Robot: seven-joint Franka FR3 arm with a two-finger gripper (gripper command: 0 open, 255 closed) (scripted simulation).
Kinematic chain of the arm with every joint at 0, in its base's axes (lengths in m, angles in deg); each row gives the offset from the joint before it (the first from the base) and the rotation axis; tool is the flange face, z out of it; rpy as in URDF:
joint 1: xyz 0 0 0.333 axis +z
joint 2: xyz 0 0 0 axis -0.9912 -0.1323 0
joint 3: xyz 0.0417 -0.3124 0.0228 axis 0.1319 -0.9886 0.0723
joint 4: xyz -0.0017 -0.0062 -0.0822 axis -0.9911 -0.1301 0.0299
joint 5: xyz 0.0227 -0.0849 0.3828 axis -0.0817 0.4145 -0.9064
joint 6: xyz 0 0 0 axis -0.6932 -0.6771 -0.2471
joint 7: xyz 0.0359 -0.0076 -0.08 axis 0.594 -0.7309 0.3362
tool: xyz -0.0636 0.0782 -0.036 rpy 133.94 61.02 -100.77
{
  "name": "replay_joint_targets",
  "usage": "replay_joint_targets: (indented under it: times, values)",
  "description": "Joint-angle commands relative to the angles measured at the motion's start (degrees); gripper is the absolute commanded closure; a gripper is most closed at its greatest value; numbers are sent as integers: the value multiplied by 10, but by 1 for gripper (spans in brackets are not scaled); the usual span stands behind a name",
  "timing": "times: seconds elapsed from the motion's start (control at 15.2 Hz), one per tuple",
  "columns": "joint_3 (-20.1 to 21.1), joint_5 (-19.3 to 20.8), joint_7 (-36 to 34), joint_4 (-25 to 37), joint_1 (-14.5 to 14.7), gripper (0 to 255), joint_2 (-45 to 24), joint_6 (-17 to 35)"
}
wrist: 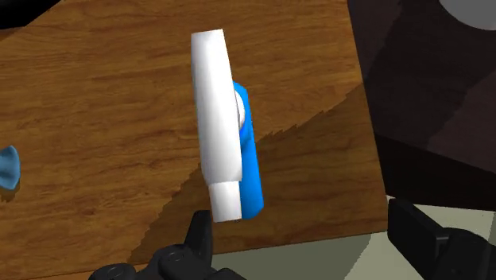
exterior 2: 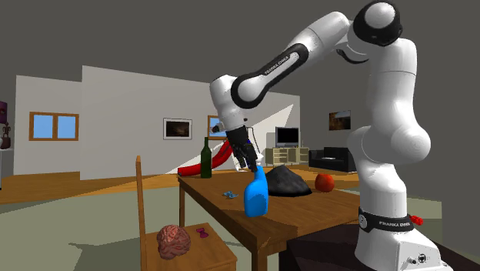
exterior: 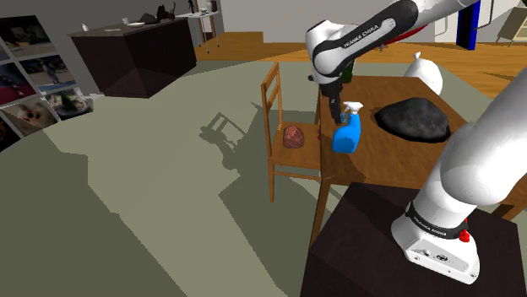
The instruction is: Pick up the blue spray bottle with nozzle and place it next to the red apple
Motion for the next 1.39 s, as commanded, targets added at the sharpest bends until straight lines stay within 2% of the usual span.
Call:
replay_joint_targets:
  times: [0.0,0.13,0.66,1.19,1.25,1.32]
  values:
    - [-8,13,26,11,-4,0,-44,11]
    - [-15,26,52,26,-9,0,-89,23]
    - [-25,39,48,-16,-20,0,-105,82]
    - [-25,39,48,-16,-20,0,-105,82]
    - [-25,39,48,-16,-20,255,-105,82]
    - [-25,39,48,-16,-20,255,-105,82]
